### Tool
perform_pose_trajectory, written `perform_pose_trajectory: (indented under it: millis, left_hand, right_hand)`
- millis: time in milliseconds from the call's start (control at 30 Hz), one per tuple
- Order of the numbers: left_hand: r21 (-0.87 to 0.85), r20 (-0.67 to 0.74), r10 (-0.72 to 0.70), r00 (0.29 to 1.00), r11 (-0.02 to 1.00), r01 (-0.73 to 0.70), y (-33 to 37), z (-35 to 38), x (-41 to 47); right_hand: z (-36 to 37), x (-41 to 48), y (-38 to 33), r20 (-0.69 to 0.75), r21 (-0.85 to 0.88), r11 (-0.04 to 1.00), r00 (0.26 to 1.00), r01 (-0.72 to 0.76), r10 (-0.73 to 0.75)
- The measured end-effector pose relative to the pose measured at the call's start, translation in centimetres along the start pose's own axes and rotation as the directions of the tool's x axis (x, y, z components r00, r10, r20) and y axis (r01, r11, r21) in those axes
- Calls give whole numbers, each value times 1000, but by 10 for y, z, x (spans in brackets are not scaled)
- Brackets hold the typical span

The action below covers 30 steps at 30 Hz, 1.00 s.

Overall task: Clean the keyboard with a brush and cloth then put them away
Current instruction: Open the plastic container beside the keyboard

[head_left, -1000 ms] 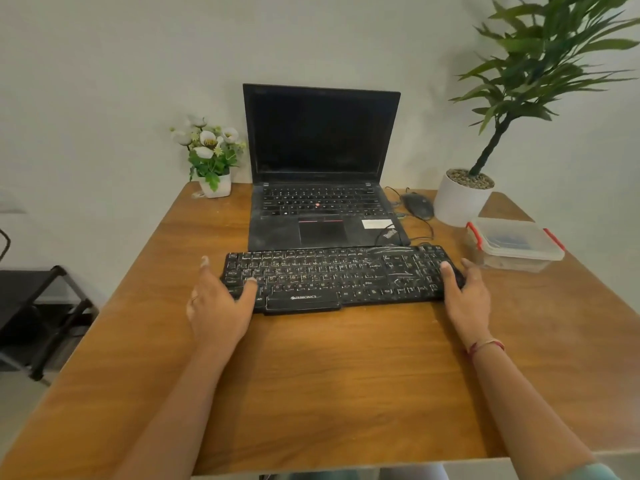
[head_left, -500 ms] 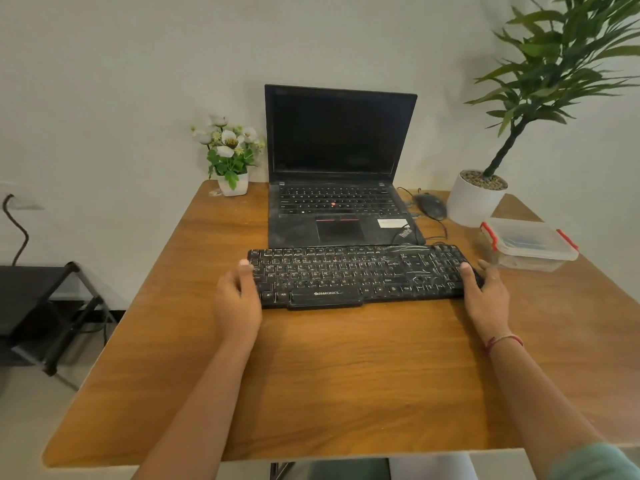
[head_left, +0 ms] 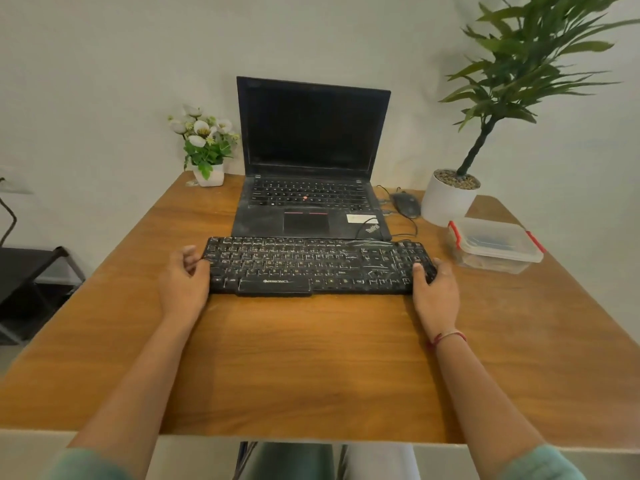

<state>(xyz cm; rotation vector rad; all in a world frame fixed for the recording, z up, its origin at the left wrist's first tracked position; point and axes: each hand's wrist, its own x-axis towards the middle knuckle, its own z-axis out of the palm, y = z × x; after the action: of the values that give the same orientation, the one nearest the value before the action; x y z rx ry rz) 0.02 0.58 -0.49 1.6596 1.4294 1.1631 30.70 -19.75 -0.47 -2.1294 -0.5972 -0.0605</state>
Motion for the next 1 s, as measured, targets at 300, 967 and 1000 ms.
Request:
perform_pose_trajectory:
  millis: [300, 967, 1000]
  left_hand:
    - [27, -46, -31, 998, 999, 32, 1, 0, 2]
    - [21, -125, -79, 989, 996, 82, -17, 0, 8]
    - [8, -132, -80, 988, 997, 82, -17, 0, 8]
  right_hand:
    - [-3, 1, -1, -50, 99, 994, 997, -48, 53]
    - [-2, 3, 8, -112, 101, 993, 991, -60, 71]
    - [-1, 3, 10, -104, 81, 995, 993, -49, 58]
